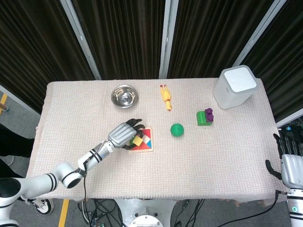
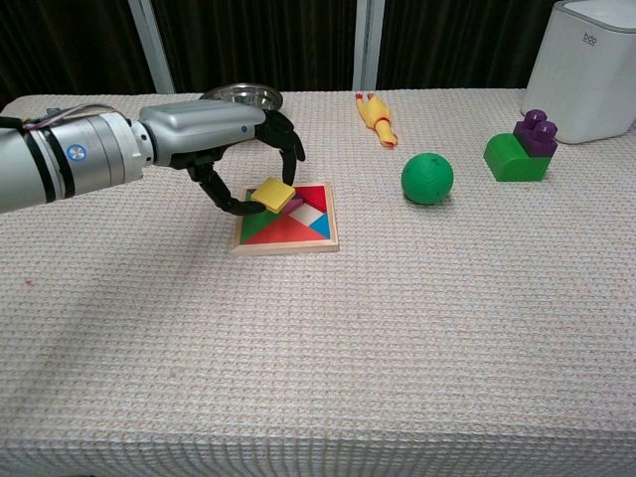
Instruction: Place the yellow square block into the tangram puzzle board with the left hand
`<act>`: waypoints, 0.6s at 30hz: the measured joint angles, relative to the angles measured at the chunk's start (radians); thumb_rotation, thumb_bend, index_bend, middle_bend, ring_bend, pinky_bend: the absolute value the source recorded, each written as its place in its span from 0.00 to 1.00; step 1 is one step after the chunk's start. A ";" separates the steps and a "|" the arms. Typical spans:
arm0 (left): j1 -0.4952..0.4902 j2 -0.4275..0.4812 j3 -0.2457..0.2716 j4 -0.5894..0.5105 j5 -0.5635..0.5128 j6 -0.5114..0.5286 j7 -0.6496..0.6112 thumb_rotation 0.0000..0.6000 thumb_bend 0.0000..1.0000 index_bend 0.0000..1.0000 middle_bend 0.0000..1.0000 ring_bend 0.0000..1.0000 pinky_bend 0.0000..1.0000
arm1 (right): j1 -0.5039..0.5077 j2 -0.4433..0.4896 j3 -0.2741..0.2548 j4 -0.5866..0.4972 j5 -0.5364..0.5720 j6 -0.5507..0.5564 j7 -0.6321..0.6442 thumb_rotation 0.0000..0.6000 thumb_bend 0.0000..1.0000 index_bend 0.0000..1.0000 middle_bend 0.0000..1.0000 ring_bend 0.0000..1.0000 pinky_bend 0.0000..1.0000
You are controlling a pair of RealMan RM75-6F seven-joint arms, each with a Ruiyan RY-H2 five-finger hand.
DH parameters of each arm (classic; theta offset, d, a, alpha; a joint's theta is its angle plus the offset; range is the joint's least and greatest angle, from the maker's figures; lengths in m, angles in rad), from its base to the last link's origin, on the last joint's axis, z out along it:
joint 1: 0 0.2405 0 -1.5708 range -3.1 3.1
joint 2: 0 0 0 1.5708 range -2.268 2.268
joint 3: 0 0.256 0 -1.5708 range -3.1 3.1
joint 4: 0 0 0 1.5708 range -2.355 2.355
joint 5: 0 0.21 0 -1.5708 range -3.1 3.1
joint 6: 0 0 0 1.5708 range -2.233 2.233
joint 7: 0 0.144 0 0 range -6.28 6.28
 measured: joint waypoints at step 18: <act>-0.137 -0.099 0.091 0.251 0.100 0.009 -0.201 1.00 0.32 0.48 0.20 0.04 0.13 | 0.002 -0.005 -0.001 0.016 0.009 -0.017 0.009 1.00 0.27 0.00 0.00 0.00 0.00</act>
